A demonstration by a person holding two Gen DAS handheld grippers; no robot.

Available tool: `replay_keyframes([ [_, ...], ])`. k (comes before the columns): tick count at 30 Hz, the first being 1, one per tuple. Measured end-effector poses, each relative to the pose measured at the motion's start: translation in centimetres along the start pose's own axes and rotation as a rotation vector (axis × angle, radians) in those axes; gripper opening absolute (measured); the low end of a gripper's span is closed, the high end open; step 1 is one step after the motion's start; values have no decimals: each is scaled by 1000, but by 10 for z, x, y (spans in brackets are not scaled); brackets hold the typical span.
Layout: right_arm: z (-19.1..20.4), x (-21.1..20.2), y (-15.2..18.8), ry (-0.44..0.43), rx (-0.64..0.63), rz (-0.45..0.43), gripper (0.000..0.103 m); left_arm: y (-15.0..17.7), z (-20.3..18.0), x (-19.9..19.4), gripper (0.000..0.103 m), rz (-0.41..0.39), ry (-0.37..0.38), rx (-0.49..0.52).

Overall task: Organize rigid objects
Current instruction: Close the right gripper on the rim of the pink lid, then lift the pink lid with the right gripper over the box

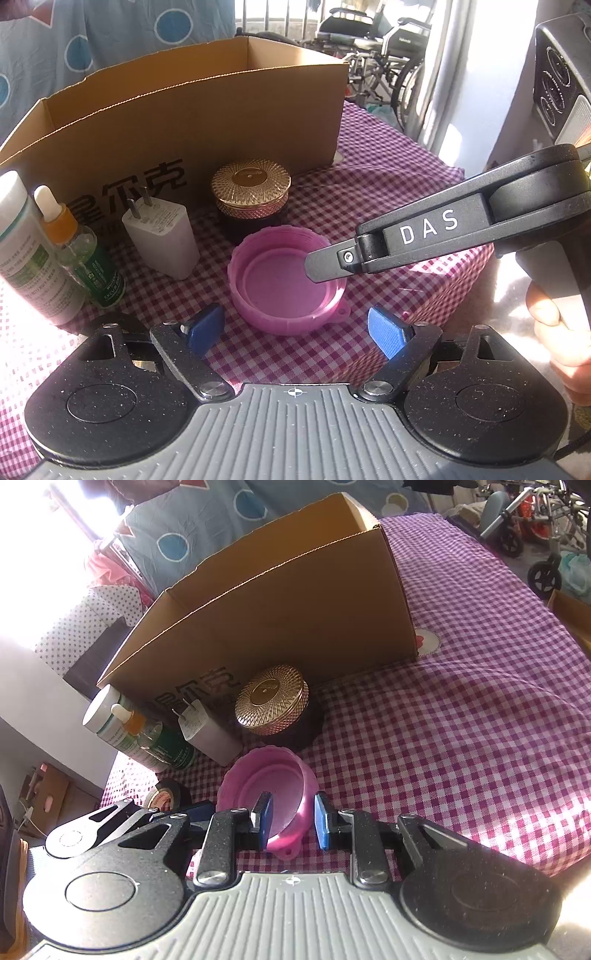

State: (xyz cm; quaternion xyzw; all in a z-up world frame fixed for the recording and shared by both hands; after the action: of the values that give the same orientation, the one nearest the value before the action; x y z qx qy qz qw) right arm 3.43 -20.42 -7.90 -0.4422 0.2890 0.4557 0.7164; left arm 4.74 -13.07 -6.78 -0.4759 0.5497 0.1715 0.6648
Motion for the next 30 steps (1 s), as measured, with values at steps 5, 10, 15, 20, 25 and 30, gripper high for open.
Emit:
replay_keyframes([
  [5,-2,6,-5,1,-2,3,26,-6,0,8,85,11,-4,-6],
  [10,-5,9,-7,-2,-4,-4,26,-8,-1,11,82,9,-29,3],
  [15,-2,12,-11,16,-34,-7,26,-11,-5,13,81,5,-41,15],
  [20,2,14,-9,26,-43,-13,25,-11,-4,13,81,4,-40,6],
  [25,3,13,-5,30,-33,-23,25,-11,-5,11,80,2,-35,5],
  [30,5,-2,3,36,-29,-48,25,-8,-10,0,80,-22,-27,9],
])
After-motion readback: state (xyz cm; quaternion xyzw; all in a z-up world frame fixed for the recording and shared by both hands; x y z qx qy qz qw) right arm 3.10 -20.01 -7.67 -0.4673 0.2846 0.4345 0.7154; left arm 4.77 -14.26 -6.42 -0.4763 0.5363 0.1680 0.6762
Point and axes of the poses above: each gripper's, at about its wrist camera, not at the fingertips, and x roughly the way its jaws point, z to its left, y to its underside, the point moved 1 cm from there along x, roughly the way its jaws point, and after that the axes turned 15 degrees about z, right-handed, at the moved point
